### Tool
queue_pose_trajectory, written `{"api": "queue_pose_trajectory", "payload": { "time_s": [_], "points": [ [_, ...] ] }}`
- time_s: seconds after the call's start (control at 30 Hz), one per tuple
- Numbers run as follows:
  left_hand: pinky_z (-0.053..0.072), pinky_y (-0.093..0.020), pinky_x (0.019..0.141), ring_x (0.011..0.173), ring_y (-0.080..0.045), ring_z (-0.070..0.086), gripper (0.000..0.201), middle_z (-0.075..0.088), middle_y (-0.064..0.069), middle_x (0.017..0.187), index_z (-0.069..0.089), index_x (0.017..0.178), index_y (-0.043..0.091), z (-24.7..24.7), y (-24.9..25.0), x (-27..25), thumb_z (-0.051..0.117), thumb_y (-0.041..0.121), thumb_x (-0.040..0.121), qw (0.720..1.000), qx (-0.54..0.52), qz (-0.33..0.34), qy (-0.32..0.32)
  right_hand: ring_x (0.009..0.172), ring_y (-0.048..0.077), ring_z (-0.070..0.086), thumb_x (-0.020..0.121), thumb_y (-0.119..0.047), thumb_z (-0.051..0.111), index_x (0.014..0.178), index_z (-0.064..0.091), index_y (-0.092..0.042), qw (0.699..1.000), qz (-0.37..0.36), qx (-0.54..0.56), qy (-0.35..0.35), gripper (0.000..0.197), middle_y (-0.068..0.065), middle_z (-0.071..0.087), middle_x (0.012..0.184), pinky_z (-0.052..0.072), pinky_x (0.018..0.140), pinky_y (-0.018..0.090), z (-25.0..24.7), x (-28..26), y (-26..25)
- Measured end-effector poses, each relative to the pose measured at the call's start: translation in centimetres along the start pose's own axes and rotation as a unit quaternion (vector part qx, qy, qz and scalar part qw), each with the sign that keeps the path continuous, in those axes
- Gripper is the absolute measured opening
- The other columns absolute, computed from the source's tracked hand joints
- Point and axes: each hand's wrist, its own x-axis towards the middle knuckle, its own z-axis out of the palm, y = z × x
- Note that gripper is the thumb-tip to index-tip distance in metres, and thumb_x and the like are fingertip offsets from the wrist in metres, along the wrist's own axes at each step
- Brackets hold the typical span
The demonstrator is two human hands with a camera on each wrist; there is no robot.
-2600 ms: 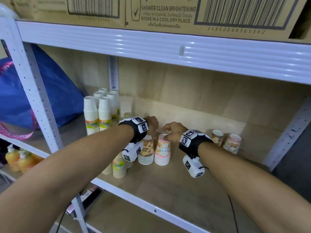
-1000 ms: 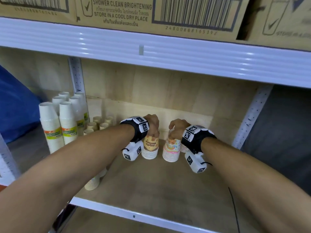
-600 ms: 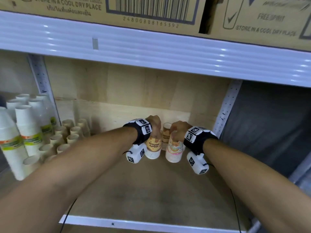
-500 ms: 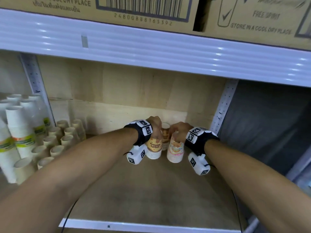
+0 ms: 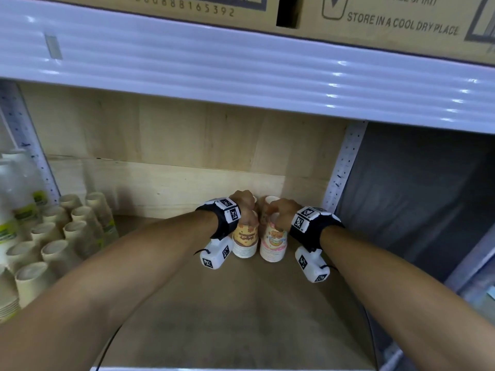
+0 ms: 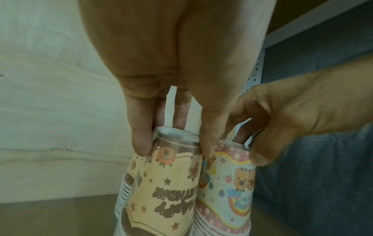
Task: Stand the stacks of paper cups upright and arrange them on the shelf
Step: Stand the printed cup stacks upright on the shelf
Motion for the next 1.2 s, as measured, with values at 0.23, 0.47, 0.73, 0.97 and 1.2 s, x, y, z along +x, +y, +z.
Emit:
{"api": "queue_pose_trajectory", "payload": {
  "time_s": [0.23, 0.47, 0.73, 0.97, 1.2],
  "points": [
    [0.049, -0.027, 0.068, 0.093, -0.023, 0.063, 0.044, 0.066, -0.007, 0.111, 0.065, 0.115, 0.006, 0.4, -0.1, -0.2, 0.074, 0.029, 0.078, 1.0, 0.026, -0.005, 0.01, 0.13, 0.021, 0.045, 0.097, -0.014, 0.049, 0.137, 0.051, -0.016, 1.0, 0.009, 0.022, 0.012, 0.04, 0.003, 0.046, 0.142, 0.036, 0.096, 0.023, 1.1, 1.0, 0.4],
    [0.044, -0.027, 0.075, 0.109, -0.024, 0.059, 0.056, 0.059, -0.008, 0.125, 0.055, 0.13, 0.005, 0.6, -0.1, -0.3, 0.075, 0.025, 0.083, 1.0, -0.013, -0.007, -0.008, 0.132, 0.024, 0.045, 0.091, -0.009, 0.059, 0.14, 0.047, -0.017, 0.999, 0.02, 0.032, 0.012, 0.051, 0.005, 0.044, 0.145, 0.036, 0.093, 0.021, 0.8, 0.8, 0.7],
    [0.049, -0.03, 0.08, 0.111, -0.027, 0.059, 0.059, 0.058, -0.007, 0.128, 0.057, 0.128, 0.01, 0.8, -0.2, -0.4, 0.081, 0.021, 0.075, 1.0, -0.028, -0.01, -0.006, 0.125, 0.018, 0.049, 0.083, -0.035, 0.06, 0.129, 0.055, -0.023, 0.998, 0.038, 0.042, 0.009, 0.048, -0.001, 0.049, 0.139, 0.042, 0.103, 0.033, 1.5, 1.6, 1.4],
    [0.05, -0.029, 0.076, 0.106, -0.028, 0.061, 0.055, 0.062, -0.009, 0.121, 0.061, 0.123, 0.008, 0.7, -0.2, -0.5, 0.081, 0.022, 0.074, 0.999, -0.039, -0.009, 0.001, 0.13, 0.022, 0.047, 0.084, -0.033, 0.057, 0.137, 0.046, -0.028, 0.997, 0.025, 0.076, 0.02, 0.054, -0.002, 0.046, 0.143, 0.042, 0.107, 0.042, 1.9, 2.1, 1.6],
    [0.045, -0.027, 0.072, 0.095, -0.025, 0.059, 0.049, 0.061, -0.008, 0.114, 0.06, 0.119, 0.007, 0.8, -0.2, -0.1, 0.078, 0.024, 0.077, 0.999, -0.037, -0.002, 0.006, 0.132, 0.023, 0.045, 0.09, -0.027, 0.057, 0.139, 0.047, -0.025, 0.997, 0.027, 0.072, 0.012, 0.05, -0.002, 0.044, 0.146, 0.039, 0.106, 0.035, 1.1, 1.7, 1.2]
  ]
}}
